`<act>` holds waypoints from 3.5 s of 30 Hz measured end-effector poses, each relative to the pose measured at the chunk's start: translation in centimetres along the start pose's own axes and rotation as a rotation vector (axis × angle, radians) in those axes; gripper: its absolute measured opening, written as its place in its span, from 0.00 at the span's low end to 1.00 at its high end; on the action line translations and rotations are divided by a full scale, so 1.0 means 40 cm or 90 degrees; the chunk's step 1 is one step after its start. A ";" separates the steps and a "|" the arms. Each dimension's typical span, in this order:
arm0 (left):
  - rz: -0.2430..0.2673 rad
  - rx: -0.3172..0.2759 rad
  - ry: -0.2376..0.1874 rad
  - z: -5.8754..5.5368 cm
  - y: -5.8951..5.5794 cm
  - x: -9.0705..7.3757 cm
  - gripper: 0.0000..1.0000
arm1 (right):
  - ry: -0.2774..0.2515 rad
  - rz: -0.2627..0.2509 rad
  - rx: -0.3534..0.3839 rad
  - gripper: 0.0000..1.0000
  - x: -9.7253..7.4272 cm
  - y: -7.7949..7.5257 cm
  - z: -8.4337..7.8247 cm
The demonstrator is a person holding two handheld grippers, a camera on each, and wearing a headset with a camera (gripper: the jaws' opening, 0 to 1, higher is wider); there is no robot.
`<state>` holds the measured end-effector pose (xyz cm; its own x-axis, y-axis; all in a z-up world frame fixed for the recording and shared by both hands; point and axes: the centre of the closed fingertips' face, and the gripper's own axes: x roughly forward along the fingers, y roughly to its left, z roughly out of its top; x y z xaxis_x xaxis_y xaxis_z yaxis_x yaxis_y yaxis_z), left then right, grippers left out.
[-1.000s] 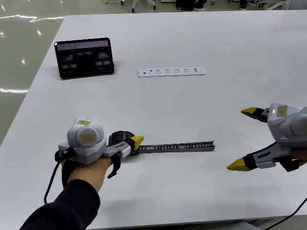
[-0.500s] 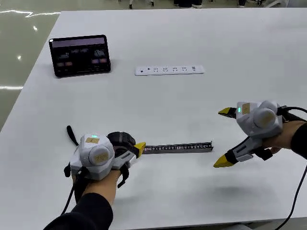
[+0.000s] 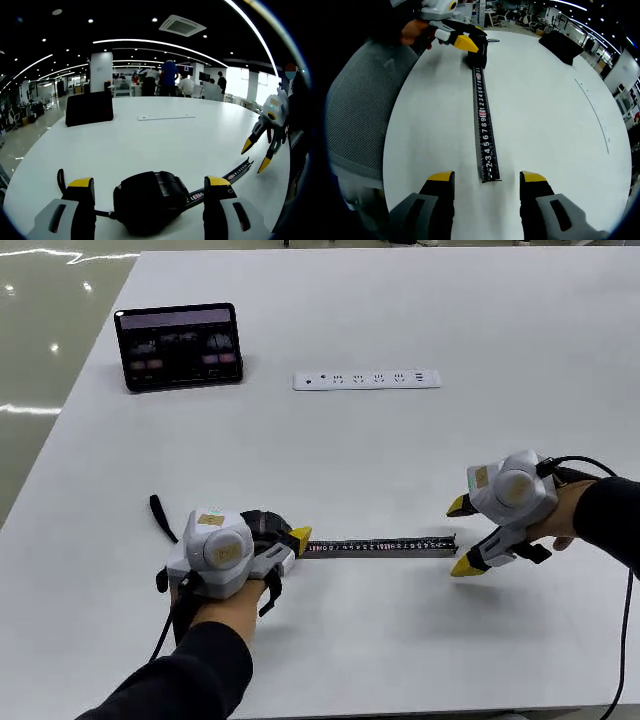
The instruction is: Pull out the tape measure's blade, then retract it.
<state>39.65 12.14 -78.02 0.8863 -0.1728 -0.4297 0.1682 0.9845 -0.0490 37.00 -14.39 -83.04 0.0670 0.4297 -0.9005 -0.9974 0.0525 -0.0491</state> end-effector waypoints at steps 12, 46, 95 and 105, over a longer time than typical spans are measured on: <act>-0.004 -0.001 0.006 -0.006 -0.001 0.011 0.80 | 0.014 0.018 0.011 0.23 0.012 -0.006 -0.012; 0.016 -0.038 0.056 -0.038 0.000 0.017 0.61 | 0.067 0.050 -0.020 0.12 0.024 -0.019 -0.019; 0.004 -0.035 0.114 -0.052 0.000 0.018 0.58 | 0.055 0.034 0.011 0.11 0.031 -0.015 0.019; 0.004 -0.036 0.114 -0.051 0.000 0.018 0.58 | 0.046 0.034 0.012 0.11 0.042 -0.016 0.034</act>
<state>39.41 12.08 -80.17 0.7956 -0.1643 -0.5831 0.1343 0.9864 -0.0947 37.77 -12.47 -83.93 0.0114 0.3661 -0.9305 -0.9988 0.0481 0.0067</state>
